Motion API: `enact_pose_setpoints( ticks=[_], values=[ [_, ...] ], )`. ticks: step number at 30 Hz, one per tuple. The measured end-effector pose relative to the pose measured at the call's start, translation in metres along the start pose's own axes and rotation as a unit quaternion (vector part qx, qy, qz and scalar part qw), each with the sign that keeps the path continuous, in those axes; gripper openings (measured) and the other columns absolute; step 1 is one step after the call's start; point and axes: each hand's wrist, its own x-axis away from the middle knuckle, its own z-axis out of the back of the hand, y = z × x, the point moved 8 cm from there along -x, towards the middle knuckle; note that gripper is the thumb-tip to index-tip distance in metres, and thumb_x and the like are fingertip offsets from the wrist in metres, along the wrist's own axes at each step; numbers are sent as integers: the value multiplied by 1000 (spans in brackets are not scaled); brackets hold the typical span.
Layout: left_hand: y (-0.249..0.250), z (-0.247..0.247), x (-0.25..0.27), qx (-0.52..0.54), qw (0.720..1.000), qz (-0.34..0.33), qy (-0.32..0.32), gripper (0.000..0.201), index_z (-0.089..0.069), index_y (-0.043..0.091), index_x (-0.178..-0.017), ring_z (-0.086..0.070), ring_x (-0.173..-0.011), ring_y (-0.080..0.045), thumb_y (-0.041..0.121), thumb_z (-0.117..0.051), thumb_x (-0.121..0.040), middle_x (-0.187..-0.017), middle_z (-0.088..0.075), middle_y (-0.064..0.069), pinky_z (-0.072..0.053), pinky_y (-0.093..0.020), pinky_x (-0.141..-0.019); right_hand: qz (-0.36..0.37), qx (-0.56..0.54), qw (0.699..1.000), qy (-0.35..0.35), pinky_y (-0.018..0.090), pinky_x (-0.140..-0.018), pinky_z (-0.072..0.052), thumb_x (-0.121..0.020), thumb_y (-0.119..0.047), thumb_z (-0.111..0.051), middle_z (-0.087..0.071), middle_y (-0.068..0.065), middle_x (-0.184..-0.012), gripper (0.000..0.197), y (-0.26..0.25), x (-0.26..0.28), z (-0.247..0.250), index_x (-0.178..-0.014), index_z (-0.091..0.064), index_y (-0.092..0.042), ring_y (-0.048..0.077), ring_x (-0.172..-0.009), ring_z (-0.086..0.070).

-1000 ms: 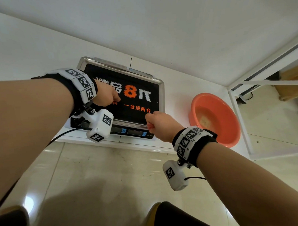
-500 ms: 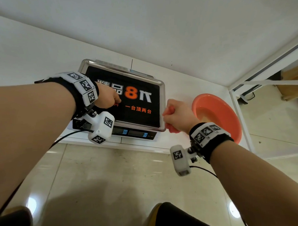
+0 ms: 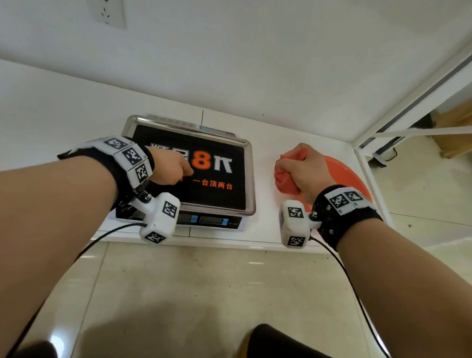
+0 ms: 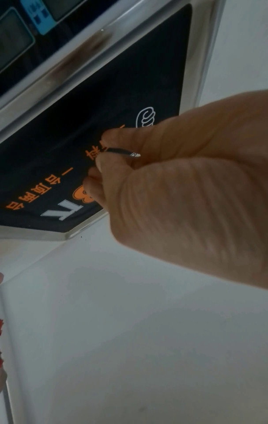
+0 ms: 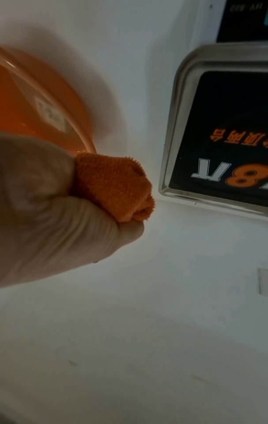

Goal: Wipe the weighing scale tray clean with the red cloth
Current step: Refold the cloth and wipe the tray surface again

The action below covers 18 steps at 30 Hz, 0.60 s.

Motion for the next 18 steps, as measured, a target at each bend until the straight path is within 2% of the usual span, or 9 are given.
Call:
enact_pose_setpoints(
  ticks=[4, 6, 11, 13, 16, 18],
  values=[
    [13, 2, 11, 33, 999, -12, 14, 54, -40, 18, -145, -37, -138, -22, -2, -37, -95, -149, -40, -3, -26, -33, -114, 12, 27, 999, -22, 30, -47, -52, -79, 16, -60, -59, 16, -65, 27, -11, 13, 2, -77, -54, -11, 22, -45, -61],
    [19, 2, 15, 60, 998, -15, 18, 55, -42, 16, -144, -39, -137, -22, -5, -39, -94, -147, -43, -4, -28, -34, -113, 18, 38, 999, -31, 31, -47, -53, -80, 15, -59, -58, 16, -65, 26, -16, 21, 2, -77, -54, -10, 24, -47, -61],
    [41, 2, 21, 156, 986, -33, 49, 50, -49, 13, -138, -48, -128, -22, -7, -42, -93, -138, -51, -7, -43, -36, -106, 21, 19, 999, -25, 31, -45, -52, -81, 17, -56, -56, 15, -60, 26, -24, 31, 18, -80, -53, -8, 20, -41, -59],
    [53, -1, 19, 191, 979, -38, 54, 47, -52, 14, -135, -51, -124, -21, -5, -43, -93, -134, -53, -6, -48, -36, -101, 17, -2, 1000, -4, 30, -45, -50, -79, 17, -56, -57, 14, -60, 26, -23, 29, 34, -79, -54, -10, 21, -42, -59],
    [79, -6, 12, 214, 975, -48, 47, 41, -56, 14, -130, -55, -118, -23, 0, -47, -93, -129, -55, -7, -52, -36, -96, -14, -26, 998, 61, 26, -41, -50, -81, 14, -58, -57, 13, -61, 25, -5, 22, 69, -84, -54, -10, 16, -36, -58],
    [99, -6, 4, 235, 969, -57, 47, 36, -58, 14, -127, -57, -113, -22, 5, -49, -93, -126, -57, -7, -54, -35, -91, -55, -46, 991, 115, 27, -44, -52, -81, 9, -63, -66, 14, -69, 23, 17, 16, 96, -86, -56, -13, 19, -45, -64]
  ],
)
